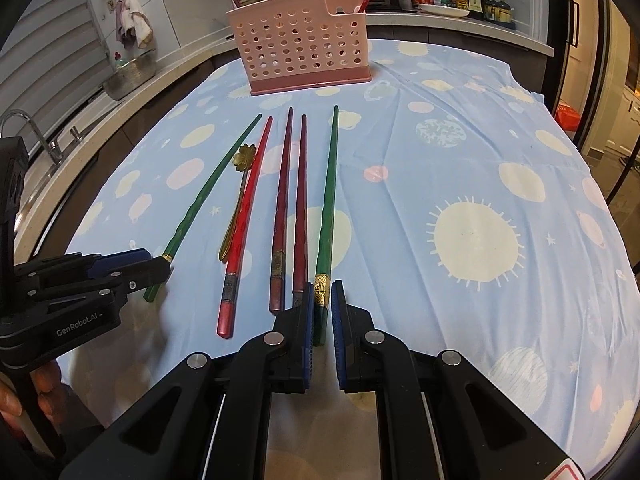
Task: Organize utensils
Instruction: 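Grasp a green chopstick with the left tool while the right tool grasps another green chopstick, then lift both green chopsticks and carry them over the pink holder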
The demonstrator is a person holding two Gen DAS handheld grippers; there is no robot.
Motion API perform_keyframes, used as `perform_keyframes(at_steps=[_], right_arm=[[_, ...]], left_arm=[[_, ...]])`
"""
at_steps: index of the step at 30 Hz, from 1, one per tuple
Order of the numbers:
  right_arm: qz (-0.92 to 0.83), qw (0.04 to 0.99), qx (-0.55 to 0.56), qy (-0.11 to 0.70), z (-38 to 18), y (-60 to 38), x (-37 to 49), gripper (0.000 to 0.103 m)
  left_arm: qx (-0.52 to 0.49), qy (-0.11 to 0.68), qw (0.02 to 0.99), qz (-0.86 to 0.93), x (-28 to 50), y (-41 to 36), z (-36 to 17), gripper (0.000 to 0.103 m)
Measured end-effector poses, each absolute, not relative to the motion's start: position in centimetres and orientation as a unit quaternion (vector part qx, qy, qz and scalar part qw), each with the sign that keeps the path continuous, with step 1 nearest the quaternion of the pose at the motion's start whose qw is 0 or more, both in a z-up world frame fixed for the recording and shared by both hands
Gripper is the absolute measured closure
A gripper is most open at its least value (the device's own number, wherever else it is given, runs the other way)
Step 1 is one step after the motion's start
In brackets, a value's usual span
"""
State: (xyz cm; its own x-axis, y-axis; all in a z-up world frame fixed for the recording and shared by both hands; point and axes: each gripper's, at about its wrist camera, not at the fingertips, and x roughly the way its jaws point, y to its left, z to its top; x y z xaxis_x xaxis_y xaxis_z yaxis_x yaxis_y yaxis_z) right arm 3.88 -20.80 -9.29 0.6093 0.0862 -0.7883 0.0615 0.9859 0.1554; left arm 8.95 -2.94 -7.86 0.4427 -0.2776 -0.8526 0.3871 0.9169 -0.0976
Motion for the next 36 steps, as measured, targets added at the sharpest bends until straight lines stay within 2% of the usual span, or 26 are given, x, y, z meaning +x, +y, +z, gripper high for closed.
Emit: perform_keyframes(at_steps=[16,23,36], right_arm=[[0.013,0.891,0.085,0.447,-9.9,-20.8,4.2,0.093],[0.014,0.891,0.087,0.446,-10.0,-20.9,4.2,0.095],[0.011,0.899,0.095,0.427,-8.3,-21.8,3.5,0.095]], left_arm=[[0.054,0.488,0.848,-0.199,9.1,-2.9,-7.9,0.078],[0.052,0.491,0.844,-0.208,9.0,-2.9,-8.0,0.095],[0.037,0.495,0.840,-0.218,8.5,-2.7,-7.0,0.096]])
